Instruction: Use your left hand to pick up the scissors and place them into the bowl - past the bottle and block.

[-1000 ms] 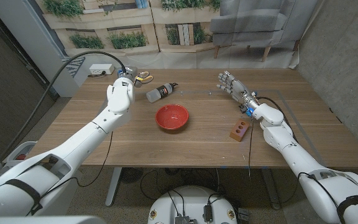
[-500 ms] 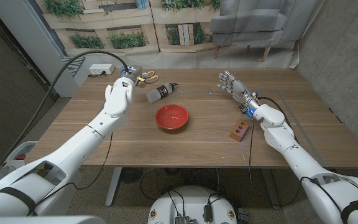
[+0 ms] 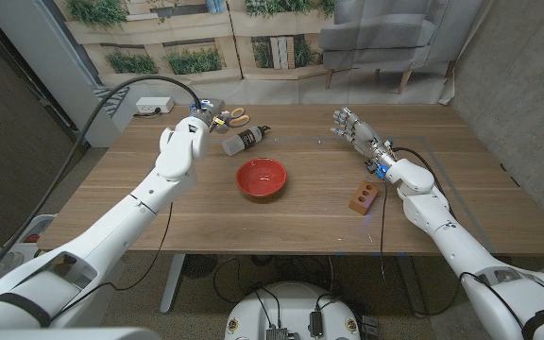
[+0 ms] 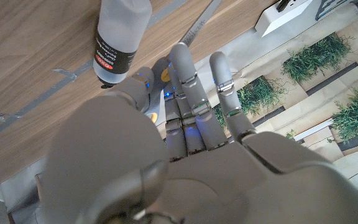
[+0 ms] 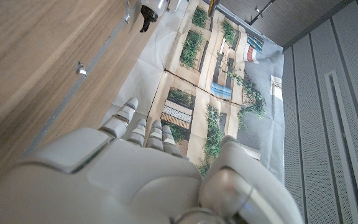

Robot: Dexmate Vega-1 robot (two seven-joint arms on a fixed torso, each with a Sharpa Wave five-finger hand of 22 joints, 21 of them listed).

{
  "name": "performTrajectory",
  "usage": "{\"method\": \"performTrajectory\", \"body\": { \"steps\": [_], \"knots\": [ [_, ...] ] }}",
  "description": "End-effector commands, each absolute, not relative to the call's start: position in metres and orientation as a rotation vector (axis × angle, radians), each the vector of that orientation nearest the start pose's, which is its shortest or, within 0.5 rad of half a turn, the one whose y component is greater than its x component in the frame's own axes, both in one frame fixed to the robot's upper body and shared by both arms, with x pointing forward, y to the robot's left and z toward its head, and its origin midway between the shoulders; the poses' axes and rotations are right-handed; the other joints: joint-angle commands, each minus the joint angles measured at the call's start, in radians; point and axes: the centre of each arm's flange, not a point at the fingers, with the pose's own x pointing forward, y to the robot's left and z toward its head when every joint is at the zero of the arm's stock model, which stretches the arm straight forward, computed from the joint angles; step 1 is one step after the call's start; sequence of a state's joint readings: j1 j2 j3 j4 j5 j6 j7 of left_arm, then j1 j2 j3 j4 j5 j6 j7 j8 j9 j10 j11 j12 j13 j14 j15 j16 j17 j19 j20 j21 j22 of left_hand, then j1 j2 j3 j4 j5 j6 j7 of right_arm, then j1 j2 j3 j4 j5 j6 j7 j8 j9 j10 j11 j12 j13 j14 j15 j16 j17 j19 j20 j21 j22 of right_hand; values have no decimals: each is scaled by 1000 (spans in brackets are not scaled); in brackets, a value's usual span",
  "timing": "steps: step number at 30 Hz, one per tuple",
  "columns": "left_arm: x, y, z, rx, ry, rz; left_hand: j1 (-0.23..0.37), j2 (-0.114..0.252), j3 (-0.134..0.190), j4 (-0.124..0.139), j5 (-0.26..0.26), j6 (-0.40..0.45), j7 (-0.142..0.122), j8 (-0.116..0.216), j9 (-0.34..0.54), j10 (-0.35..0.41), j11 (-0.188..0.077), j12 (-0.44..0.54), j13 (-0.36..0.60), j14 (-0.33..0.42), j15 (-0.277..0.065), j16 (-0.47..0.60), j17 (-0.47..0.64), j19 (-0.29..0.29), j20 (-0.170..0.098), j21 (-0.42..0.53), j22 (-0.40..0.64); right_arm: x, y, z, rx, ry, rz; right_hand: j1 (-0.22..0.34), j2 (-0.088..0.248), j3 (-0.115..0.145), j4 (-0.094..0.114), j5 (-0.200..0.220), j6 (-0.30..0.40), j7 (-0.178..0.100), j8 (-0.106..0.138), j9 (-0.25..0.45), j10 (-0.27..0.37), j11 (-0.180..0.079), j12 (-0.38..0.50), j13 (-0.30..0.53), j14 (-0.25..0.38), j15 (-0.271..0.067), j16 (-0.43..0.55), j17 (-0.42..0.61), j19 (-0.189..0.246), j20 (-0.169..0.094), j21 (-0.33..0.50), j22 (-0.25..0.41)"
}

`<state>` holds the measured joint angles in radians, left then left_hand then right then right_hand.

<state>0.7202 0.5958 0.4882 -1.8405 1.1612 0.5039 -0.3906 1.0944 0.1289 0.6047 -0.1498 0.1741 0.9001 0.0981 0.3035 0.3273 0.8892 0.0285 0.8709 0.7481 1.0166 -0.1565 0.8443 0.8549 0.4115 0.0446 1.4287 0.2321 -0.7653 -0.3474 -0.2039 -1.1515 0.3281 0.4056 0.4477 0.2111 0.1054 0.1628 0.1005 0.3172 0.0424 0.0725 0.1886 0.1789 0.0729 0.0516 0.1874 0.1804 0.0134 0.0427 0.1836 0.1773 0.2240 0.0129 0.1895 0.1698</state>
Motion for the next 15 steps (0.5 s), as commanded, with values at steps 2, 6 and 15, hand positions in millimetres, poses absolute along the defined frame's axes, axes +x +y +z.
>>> {"method": "performTrajectory", "body": {
  "steps": [2,6,15],
  "knots": [
    [575,218,110,1686,-420,361,-2,4,11,-2,4,112,31,100,107,110,-102,-5,7,2,-33,-6,8,-4,0,12,-4,652,-260,0,-235,-725,460,-3,3,-3,-3,8,2,7,2,4,8,0,2,2,8,5,5,2,9,3,5,2],
    [571,213,111,1692,-444,343,-4,4,13,-1,4,114,32,99,107,113,-103,-11,5,2,-32,-10,13,-4,-2,16,-8,652,-260,0,-237,-727,460,-3,3,-4,-3,8,2,6,2,4,8,1,2,2,8,5,5,2,9,3,5,2],
    [562,202,111,1710,-495,303,-7,3,16,-2,4,114,32,96,108,112,-101,-17,11,3,-29,-19,23,-9,0,24,-15,652,-260,0,-235,-726,458,-4,3,-4,-4,8,2,8,2,4,8,1,2,2,9,5,5,2,8,3,5,2]
  ]
}}
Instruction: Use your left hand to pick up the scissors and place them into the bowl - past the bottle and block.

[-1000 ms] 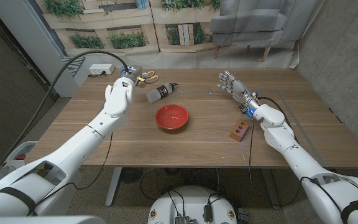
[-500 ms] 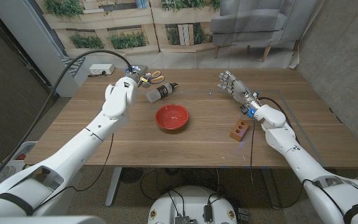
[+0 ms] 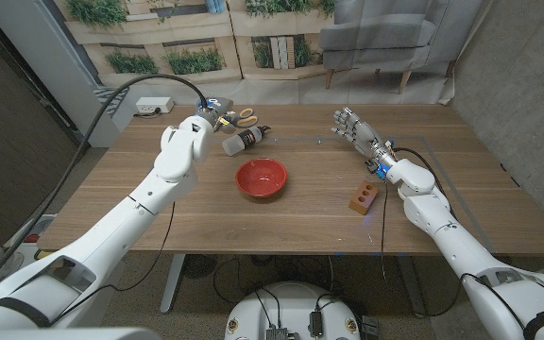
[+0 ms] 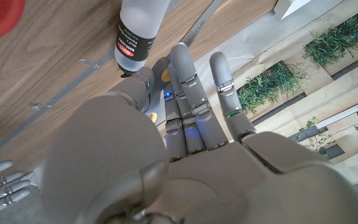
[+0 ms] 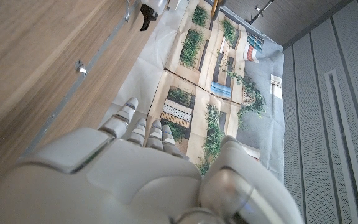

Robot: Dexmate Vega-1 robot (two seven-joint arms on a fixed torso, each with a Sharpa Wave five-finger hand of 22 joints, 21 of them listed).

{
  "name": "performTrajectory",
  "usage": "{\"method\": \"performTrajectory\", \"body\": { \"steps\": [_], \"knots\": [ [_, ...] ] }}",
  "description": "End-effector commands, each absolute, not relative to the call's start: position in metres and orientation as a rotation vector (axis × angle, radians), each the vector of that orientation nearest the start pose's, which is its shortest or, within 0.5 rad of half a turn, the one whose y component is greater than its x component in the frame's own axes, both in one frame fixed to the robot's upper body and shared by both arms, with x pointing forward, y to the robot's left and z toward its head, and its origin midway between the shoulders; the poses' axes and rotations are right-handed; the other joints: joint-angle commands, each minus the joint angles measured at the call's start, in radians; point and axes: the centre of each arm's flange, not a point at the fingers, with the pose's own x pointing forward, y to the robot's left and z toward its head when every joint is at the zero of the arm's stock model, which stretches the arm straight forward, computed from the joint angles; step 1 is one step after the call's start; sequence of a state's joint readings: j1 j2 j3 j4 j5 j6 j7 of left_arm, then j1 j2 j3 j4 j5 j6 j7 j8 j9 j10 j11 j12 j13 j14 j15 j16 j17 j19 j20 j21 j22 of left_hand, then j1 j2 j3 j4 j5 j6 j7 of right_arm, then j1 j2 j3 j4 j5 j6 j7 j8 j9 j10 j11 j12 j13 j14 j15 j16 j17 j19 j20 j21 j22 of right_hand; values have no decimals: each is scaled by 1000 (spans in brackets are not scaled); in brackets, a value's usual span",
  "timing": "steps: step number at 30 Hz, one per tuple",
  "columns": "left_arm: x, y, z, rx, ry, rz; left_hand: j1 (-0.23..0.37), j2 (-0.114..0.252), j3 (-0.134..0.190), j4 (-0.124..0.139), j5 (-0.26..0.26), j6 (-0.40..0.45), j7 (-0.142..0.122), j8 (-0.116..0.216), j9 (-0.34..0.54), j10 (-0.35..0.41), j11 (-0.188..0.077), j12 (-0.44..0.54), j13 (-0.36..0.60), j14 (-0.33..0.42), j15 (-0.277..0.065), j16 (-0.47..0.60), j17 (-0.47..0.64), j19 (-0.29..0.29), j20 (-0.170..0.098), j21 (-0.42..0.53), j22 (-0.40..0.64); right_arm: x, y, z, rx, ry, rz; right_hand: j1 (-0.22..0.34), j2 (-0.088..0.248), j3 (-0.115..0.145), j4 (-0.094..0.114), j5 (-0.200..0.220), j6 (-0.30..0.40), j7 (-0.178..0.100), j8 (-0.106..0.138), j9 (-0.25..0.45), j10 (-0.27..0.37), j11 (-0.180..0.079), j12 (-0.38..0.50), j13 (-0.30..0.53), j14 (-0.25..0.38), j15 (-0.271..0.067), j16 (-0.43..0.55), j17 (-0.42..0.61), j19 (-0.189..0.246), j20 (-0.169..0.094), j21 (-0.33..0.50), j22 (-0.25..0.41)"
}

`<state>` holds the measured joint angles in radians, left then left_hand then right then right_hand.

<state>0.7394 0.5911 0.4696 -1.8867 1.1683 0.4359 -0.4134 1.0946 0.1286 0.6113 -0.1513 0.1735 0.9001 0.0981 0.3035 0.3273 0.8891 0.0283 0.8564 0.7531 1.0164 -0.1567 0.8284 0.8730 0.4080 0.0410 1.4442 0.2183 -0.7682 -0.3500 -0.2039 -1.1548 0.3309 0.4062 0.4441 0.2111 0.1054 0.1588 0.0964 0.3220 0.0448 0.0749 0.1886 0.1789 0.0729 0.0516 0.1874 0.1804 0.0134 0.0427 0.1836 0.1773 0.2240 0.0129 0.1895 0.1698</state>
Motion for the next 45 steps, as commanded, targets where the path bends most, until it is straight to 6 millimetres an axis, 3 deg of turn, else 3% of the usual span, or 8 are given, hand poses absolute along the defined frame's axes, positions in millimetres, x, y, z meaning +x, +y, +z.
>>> {"method": "performTrajectory", "body": {
  "steps": [1,45],
  "knots": [
    [561,201,111,1710,-500,302,-7,3,10,0,5,116,31,95,107,114,-101,-2,7,4,-31,-3,6,-7,2,9,-2,652,-259,0,-236,-727,458,-4,3,0,0,4,0,4,2,4,8,1,2,2,9,5,5,2,9,2,5,2],
    [524,161,104,1788,-664,69,-29,0,20,6,11,113,23,86,116,113,-118,-33,32,7,-31,-48,37,-37,-1,28,-21,655,-257,4,-241,-733,453,-8,3,-1,0,5,-1,6,2,4,9,1,2,2,10,5,4,2,8,2,4,2]
  ]
}}
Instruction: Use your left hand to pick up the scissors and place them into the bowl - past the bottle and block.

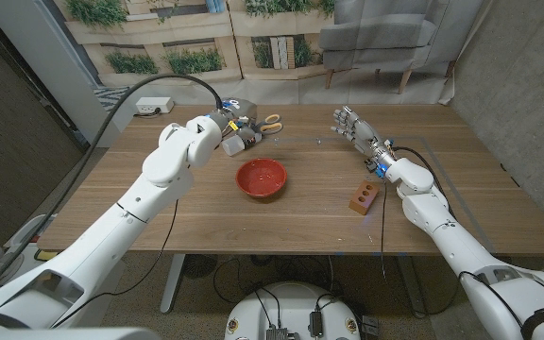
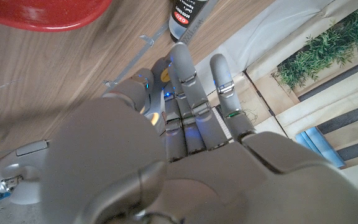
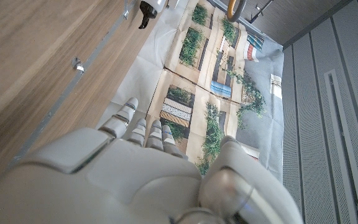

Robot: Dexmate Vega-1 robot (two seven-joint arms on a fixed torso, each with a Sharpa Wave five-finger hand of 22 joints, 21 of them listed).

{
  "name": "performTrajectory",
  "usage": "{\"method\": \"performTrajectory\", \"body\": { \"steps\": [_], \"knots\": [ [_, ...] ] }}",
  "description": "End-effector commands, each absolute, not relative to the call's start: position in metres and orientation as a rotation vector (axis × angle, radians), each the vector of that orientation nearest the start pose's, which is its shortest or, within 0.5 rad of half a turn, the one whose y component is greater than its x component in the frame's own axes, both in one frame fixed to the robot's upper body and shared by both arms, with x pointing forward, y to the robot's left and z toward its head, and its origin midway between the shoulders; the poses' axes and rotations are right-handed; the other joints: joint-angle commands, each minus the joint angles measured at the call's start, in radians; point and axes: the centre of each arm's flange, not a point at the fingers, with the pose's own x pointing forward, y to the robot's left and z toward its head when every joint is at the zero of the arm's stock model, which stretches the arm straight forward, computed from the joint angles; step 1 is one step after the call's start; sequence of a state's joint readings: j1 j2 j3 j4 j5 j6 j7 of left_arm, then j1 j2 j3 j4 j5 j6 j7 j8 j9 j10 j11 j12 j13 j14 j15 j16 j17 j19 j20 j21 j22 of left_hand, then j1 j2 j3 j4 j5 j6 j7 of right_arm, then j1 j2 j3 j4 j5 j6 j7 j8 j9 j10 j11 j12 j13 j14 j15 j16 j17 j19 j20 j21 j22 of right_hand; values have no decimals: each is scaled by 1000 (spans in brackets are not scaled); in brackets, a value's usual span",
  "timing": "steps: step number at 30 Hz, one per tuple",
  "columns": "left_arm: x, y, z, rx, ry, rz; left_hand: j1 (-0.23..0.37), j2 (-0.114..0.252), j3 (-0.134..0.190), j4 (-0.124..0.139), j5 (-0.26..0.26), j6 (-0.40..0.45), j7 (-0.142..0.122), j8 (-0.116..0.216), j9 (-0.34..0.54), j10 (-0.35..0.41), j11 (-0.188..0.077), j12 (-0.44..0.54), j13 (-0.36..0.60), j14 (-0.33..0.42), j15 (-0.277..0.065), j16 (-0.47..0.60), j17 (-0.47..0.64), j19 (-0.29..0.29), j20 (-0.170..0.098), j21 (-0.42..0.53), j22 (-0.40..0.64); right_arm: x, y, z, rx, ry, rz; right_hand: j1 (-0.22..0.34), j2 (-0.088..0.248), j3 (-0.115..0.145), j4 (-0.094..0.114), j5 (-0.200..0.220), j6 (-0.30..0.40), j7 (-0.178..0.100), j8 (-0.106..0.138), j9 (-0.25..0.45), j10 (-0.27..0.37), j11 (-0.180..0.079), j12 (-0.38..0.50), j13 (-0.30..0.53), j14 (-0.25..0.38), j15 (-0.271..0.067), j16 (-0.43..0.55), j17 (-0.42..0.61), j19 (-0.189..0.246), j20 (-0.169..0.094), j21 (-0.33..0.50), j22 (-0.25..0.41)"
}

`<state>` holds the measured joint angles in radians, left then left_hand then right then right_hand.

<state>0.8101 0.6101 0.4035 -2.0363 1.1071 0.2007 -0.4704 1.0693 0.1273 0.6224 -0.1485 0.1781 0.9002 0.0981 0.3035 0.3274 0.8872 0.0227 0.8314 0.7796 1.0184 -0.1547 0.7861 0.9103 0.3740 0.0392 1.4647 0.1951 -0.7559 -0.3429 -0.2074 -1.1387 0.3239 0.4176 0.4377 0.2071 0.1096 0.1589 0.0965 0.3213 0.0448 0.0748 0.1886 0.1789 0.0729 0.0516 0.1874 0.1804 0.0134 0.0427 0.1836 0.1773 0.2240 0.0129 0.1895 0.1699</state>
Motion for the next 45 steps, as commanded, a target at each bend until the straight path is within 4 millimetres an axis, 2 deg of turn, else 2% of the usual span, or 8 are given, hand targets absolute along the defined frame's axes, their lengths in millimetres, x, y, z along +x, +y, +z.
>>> {"method": "performTrajectory", "body": {
  "steps": [1,12,45],
  "knots": [
    [523,160,104,1793,-664,63,-4,1,9,3,6,113,24,86,116,116,-109,-9,3,3,-34,-8,1,-2,0,8,1,655,-257,4,-240,-733,453,-4,-1,-2,0,6,-1,6,2,4,9,2,2,2,9,5,4,2,8,2,4,2],
    [522,153,100,1828,-645,-11,-6,1,13,1,6,114,21,82,113,118,-110,-17,7,5,-32,-16,10,-6,-1,11,-1,658,-257,4,-239,-731,452,-4,-2,-2,0,7,-1,7,2,4,9,2,2,2,10,5,4,2,8,2,4,2],
    [533,154,81,1923,-508,-119,-5,3,8,-4,4,115,22,71,113,124,-108,-39,19,8,-31,-40,23,-14,1,16,-4,660,-252,1,-234,-723,457,-5,-1,-2,-1,9,1,6,2,4,9,2,1,2,10,5,4,2,7,2,4,2]
  ]
}}
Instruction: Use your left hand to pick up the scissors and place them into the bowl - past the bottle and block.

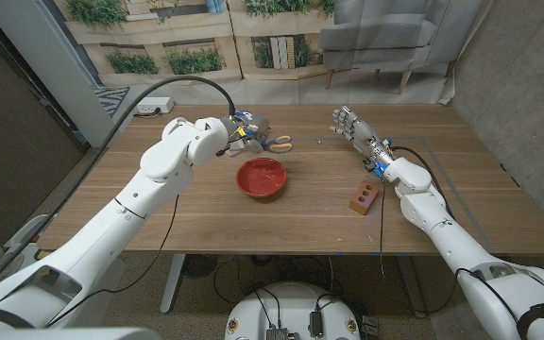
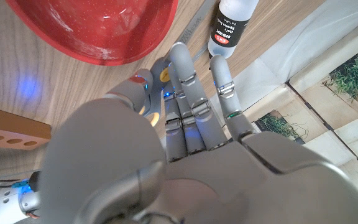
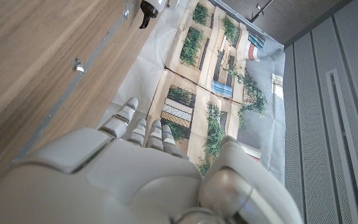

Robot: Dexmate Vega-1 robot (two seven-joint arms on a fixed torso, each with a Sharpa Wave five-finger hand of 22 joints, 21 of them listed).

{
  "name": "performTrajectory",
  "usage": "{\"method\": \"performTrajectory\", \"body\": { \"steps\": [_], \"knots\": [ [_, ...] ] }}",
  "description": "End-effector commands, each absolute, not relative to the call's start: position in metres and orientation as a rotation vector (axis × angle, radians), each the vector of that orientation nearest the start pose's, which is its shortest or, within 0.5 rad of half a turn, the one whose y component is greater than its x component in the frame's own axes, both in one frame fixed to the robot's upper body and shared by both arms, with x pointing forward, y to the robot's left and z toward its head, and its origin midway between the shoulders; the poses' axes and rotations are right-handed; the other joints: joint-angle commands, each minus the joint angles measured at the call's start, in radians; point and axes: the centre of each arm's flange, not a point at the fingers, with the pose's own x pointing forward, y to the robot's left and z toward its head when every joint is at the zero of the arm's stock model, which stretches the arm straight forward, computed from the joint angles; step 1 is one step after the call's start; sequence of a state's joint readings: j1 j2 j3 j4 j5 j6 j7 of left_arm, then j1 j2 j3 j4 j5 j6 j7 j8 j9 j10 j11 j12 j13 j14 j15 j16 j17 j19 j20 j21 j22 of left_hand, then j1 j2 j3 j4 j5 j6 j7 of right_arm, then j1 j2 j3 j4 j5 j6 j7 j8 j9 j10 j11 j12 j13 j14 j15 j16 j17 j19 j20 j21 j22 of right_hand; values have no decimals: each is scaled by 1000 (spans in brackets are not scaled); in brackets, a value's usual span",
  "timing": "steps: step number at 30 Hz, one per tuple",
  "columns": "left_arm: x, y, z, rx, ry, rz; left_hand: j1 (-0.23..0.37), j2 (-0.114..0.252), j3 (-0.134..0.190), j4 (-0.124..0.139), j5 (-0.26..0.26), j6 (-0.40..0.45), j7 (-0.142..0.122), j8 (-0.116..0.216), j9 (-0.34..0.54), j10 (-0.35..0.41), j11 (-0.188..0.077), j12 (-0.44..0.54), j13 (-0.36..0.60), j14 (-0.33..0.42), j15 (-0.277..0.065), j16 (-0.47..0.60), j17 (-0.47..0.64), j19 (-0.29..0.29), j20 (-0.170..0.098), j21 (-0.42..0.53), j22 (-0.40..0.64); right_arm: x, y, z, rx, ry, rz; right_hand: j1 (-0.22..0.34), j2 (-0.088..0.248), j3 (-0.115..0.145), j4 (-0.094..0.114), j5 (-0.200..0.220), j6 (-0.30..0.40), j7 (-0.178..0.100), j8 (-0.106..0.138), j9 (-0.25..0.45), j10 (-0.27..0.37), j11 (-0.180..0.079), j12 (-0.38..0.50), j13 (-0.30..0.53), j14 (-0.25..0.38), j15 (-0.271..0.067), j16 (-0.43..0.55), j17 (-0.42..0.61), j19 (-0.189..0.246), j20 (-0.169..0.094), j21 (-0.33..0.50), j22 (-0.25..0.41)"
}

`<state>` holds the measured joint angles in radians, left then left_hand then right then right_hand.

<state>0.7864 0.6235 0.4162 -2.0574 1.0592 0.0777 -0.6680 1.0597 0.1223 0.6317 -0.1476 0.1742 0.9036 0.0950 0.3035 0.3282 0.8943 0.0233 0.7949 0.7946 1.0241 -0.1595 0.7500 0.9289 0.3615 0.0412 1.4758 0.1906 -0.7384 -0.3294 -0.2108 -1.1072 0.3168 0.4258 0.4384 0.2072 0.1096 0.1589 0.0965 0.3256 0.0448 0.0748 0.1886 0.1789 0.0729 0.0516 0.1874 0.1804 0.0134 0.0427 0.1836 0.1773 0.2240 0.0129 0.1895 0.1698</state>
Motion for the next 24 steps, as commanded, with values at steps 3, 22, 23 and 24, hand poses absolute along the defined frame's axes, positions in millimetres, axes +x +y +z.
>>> {"method": "performTrajectory", "body": {
  "steps": [3,22,23,24],
  "knots": [
    [534,153,80,1936,-493,-131,5,9,-1,-5,8,110,24,68,110,115,-109,-4,6,3,-27,-6,5,-5,0,4,0,659,-252,1,-235,-723,458,-5,-1,-2,-1,4,1,7,2,4,9,1,1,2,10,5,4,2,8,2,4,2],
    [539,150,67,1980,-428,-192,7,6,-5,-8,7,120,26,56,99,119,-103,-23,4,12,-30,-22,3,-7,-2,5,-1,658,-255,-2,-231,-723,457,-6,-1,-3,-2,5,-1,7,1,4,9,1,1,2,10,5,4,2,8,2,4,2],
    [540,150,67,1981,-426,-194,8,7,-5,-8,7,121,26,55,98,117,-103,-23,7,13,-31,-23,2,-8,-2,5,-1,658,-255,-2,-232,-724,457,-6,-1,-3,-2,5,-1,8,1,4,9,1,1,2,10,5,4,2,8,2,4,2],
    [540,150,66,1982,-424,-196,8,7,-5,-8,7,122,26,54,97,118,-103,-23,8,13,-29,-23,3,-7,-1,5,-1,658,-255,-2,-231,-723,457,-6,-1,-3,-2,6,-1,7,1,4,8,2,1,2,11,5,4,2,8,2,4,2]
  ]
}}
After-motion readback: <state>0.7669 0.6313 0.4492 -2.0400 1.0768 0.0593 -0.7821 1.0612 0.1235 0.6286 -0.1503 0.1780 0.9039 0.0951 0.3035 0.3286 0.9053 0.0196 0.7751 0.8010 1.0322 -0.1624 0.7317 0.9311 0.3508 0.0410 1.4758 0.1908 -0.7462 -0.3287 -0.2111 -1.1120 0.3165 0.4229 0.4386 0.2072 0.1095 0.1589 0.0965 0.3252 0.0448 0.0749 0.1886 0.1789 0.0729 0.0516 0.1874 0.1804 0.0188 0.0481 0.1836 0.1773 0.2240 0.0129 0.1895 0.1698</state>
